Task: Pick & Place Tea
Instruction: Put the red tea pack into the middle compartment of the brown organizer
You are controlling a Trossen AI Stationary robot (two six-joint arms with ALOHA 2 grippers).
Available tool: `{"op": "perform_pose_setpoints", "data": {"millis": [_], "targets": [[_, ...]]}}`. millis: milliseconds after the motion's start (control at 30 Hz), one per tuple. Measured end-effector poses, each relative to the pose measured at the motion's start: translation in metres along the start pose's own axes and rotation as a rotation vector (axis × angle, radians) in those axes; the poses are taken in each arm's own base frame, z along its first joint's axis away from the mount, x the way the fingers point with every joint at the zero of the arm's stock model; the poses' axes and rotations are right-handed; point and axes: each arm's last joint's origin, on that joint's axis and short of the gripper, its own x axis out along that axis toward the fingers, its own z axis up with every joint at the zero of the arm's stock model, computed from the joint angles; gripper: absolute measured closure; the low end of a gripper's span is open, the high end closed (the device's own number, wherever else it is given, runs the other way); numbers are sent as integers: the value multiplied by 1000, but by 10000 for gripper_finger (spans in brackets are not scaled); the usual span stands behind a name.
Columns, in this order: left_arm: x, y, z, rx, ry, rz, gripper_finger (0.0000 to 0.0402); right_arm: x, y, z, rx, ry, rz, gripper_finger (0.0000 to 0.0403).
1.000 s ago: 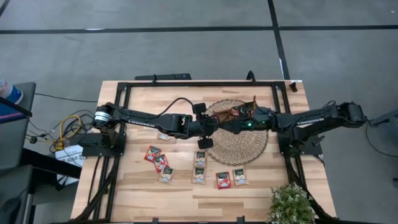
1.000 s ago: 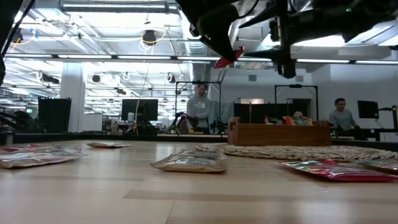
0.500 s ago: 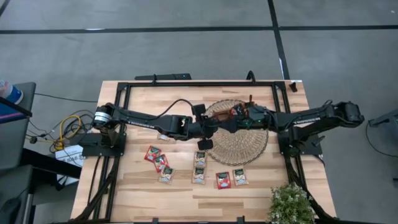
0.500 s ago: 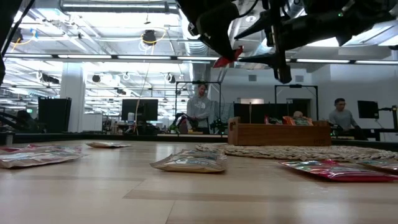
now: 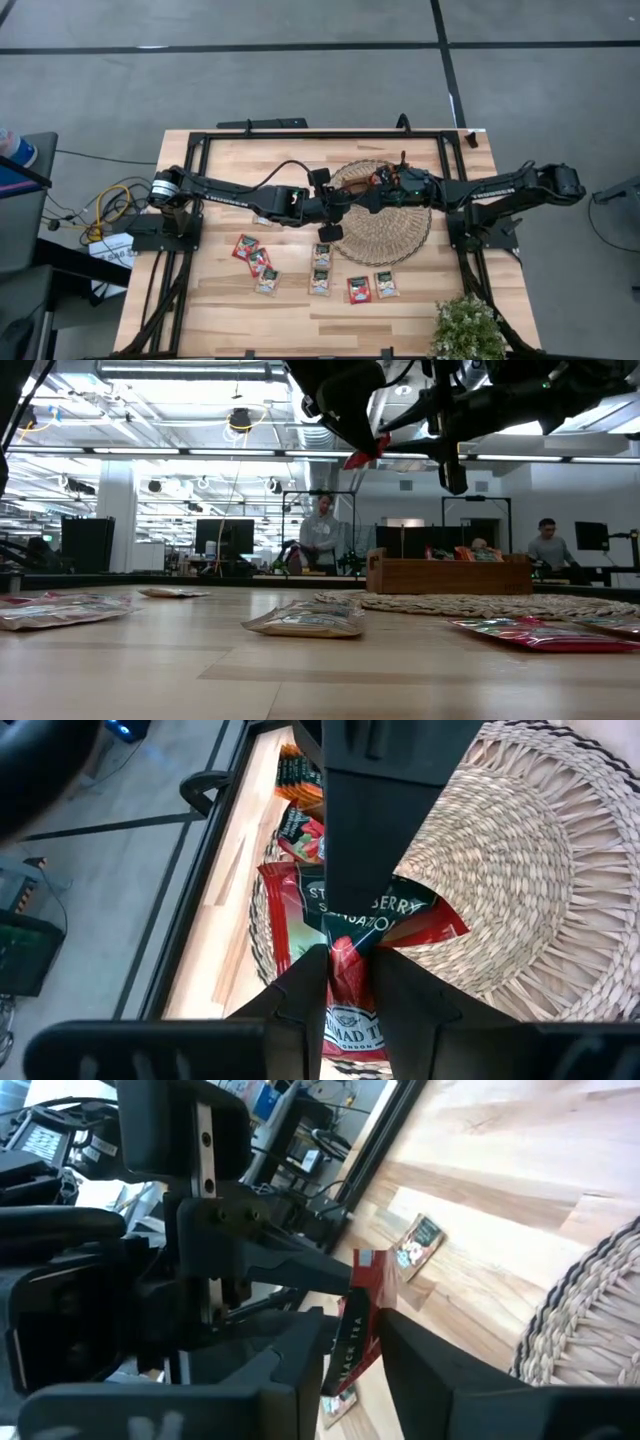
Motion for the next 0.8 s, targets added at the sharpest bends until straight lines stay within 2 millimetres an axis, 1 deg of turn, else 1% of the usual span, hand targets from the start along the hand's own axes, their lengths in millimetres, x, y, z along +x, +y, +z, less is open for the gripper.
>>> {"op": "perform_pose_setpoints", "data": {"millis": [200, 400, 800], "targets": [[0, 0, 0, -1, 0, 0, 330, 0, 0, 0, -9, -6, -5, 340], [0, 0, 1, -20, -5, 0, 330, 0, 0, 0, -35, -4, -7, 396], [-1, -1, 0, -20, -5, 14, 328, 0, -3, -1, -53, -8, -42, 402]]}}
